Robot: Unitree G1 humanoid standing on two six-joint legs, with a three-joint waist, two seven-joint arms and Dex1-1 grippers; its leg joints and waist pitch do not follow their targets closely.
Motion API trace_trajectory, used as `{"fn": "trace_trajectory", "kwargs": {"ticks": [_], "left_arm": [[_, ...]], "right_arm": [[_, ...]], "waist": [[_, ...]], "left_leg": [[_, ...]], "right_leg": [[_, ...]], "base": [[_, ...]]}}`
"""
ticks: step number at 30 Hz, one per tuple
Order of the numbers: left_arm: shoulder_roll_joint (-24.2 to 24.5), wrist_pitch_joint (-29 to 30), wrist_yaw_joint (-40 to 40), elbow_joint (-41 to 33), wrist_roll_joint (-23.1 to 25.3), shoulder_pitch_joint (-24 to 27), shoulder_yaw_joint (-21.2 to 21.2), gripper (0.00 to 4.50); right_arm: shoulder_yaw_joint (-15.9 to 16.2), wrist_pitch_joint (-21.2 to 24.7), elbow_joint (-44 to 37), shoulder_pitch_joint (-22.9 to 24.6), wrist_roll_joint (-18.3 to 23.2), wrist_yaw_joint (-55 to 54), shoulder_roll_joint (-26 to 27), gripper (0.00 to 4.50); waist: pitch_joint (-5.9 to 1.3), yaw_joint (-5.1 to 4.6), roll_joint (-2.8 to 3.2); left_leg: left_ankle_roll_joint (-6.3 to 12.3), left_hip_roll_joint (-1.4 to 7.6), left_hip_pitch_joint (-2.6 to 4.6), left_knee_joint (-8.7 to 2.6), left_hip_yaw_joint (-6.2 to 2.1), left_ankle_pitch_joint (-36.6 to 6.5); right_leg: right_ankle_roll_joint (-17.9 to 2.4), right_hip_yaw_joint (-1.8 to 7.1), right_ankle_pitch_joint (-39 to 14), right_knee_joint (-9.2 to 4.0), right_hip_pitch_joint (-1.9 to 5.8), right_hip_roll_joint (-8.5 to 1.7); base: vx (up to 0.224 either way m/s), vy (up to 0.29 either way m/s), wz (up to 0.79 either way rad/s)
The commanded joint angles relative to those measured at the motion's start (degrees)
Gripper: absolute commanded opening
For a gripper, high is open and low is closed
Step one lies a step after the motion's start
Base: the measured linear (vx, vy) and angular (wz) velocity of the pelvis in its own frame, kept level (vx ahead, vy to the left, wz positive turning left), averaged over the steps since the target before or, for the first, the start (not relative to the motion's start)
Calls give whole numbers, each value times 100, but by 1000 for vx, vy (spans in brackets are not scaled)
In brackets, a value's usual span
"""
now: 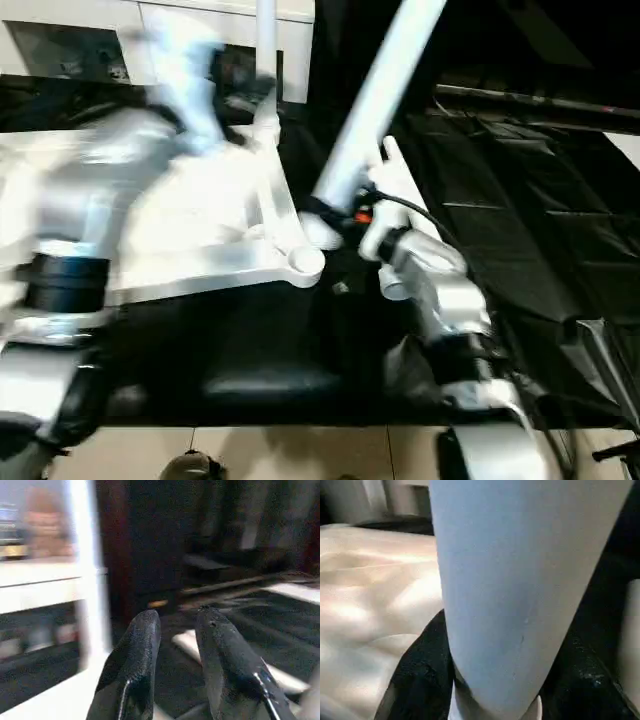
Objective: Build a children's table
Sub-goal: Insert table leg to table base
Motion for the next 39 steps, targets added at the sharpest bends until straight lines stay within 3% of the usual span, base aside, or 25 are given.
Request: {"fn": "trace_trajectory", "kwargs": {"ticks": [1,9,10,12,14,15,16,18,19,20,21,22,23,24,25,27,29,30,31,32,33,34,36,38,39], "left_arm": [[11,84,542,-603,329,569,286,144],[-539,-861,1782,-1810,1306,3388,151,144],[-586,-936,1973,-1839,1453,3554,15,144],[-662,-929,2164,-1875,1552,3606,-142,144],[-839,-960,2338,-1920,1610,3547,-202,144],[-909,-1032,2440,-1903,1649,3499,-175,144],[-1013,-1029,2510,-1843,1586,3399,-70,144],[-1064,-858,2472,-1795,1458,3342,6,144],[-1052,-817,2464,-1754,1446,3337,12,144],[-1002,-958,2373,-1707,1391,3360,9,144],[-965,-1043,2328,-1675,1357,3388,17,144],[-961,-1050,2334,-1672,1354,3392,15,144],[-953,-1064,2346,-1667,1348,3400,10,144],[-940,-1087,2364,-1678,1352,3421,-23,144],[-934,-1073,2347,-1696,1352,3437,-39,144],[-928,-1069,2329,-1730,1368,3472,-58,144],[-941,-1044,2309,-1773,1387,3505,-58,144],[-937,-1045,2312,-1796,1411,3523,-54,144],[-938,-1038,2316,-1802,1402,3531,-44,144],[-931,-1027,2328,-1812,1383,3546,-22,144],[-919,-1023,2336,-1804,1365,3551,-18,144],[-909,-1018,2340,-1793,1351,3554,-18,144],[-884,-1030,2352,-1761,1338,3549,-25,144],[-877,-1034,2355,-1733,1335,3530,-28,144],[-877,-1037,2359,-1719,1335,3522,-32,144]], "right_arm": [[-389,432,-1004,274,-128,-616,-35,186],[-110,539,-3466,2052,-674,-1336,301,186],[-70,503,-3479,2213,-645,-1392,329,186],[-5,403,-3411,2305,-685,-1479,332,186],[44,442,-3477,2315,-784,-1610,453,186],[28,485,-3456,2300,-778,-1655,527,186],[1,546,-3376,2297,-695,-1666,646,186],[16,599,-3347,2336,-616,-1657,702,186],[55,595,-3342,2361,-595,-1634,708,186],[153,547,-3333,2389,-570,-1520,686,186],[307,509,-3298,2409,-559,-1343,640,186],[329,507,-3292,2411,-551,-1321,633,186],[375,501,-3279,2416,-535,-1275,617,186],[484,494,-3202,2399,-570,-1213,596,186],[549,466,-3161,2380,-607,-1163,588,186],[656,426,-3090,2337,-700,-1100,572,186],[691,453,-3033,2295,-671,-1038,565,186],[722,457,-3007,2277,-648,-995,552,186],[732,465,-2995,2280,-627,-972,550,186],[772,457,-2970,2296,-593,-911,543,186],[790,440,-2968,2317,-583,-892,546,186],[790,454,-2972,2337,-563,-890,561,186],[798,444,-2964,2364,-549,-897,567,186],[821,414,-2962,2401,-564,-891,553,186],[821,413,-2965,2417,-563,-891,550,186]], "waist": [[-577,4,154],[-474,-18,137],[-442,6,91],[-500,-84,276],[-444,-293,450],[-429,-290,549],[-417,-364,535],[-381,-193,403],[-323,-133,97],[-257,8,58],[-310,96,-35],[-423,175,-91],[-494,242,-37],[-553,232,-53],[-539,91,124],[-389,29,190],[-263,-35,196],[-284,-67,339],[-264,201,536],[-470,209,530],[-141,-14,233],[-70,129,65],[-178,498,94],[-432,615,202],[-479,557,307]], "left_leg": [[-201,88,102,-305,-33,-450],[-159,90,124,-402,-9,-1468],[29,-19,-94,-511,-191,-1759],[136,110,-22,-547,-501,-2292],[332,500,-8,-922,-1262,-3332],[372,504,62,-954,-1390,-3573],[267,902,265,-984,-1266,-3743],[266,679,58,-1031,-792,-3879],[250,-62,76,-37,-325,-3074],[360,-463,311,990,-9,-2158],[317,-378,-307,1016,-142,-997],[188,-377,-456,672,-230,-803],[282,-342,-305,448,-286,-837],[711,-273,-340,139,-522,-637],[1175,-228,-170,-48,-707,-734],[824,-282,33,126,-555,-1667],[658,-277,309,450,-218,-1865],[742,-20,197,356,-187,-2426],[582,407,-470,-561,-627,-4573],[340,746,251,-566,-445,-4585],[215,759,770,-551,-355,-5252],[-8,-40,945,390,58,-4586],[585,-118,76,911,-150,-1295],[531,-113,140,246,-196,-538],[627,-20,389,-70,-273,-571]], "right_leg": [[-1009,333,739,-328,353,-411],[-427,351,-1028,-596,239,-413],[-359,128,-1502,-560,408,-478],[-447,-93,-1392,-584,357,-391],[-925,-204,-931,-22,348,-82],[-1034,-181,-1051,151,250,-21],[-1086,1,-1125,315,47,-74],[-750,289,-1038,369,159,-140],[-1014,599,-2521,-643,-142,-393],[-758,514,-4215,-1136,-459,-641],[571,870,-5952,-994,67,-749],[1559,870,-4959,-690,356,-741],[1581,906,-4009,-641,342,-681],[977,472,-1577,-368,579,-771],[559,173,-921,-465,441,-701],[372,-96,-3572,-955,472,-982],[620,-711,-5037,-1459,510,-1017],[1049,-1146,-4736,-1398,866,-855],[290,-449,-2739,679,1144,-148],[86,-186,-2468,827,701,-40],[-264,263,-3048,668,285,-281],[-573,549,-5328,-759,29,-640],[-569,1186,-5692,-1076,990,-1168],[-620,685,-2683,-798,1273,-483],[-408,437,-1983,-671,1093,-228]], "base": [[0,0,0],[0,0,0],[0,0,0],[-24,-13,20],[-40,-42,49],[-52,-79,48],[-33,-147,48],[-27,-200,41],[-68,-283,23],[-68,-283,23],[-32,-199,-13],[12,-140,-14],[12,-140,-14],[-29,-133,28],[-58,-146,48],[-61,-134,52],[-36,-59,51],[16,-21,53],[133,-13,56],[133,-13,56],[167,-98,33],[122,-115,14],[131,-77,12],[142,12,14],[149,59,19]]}}
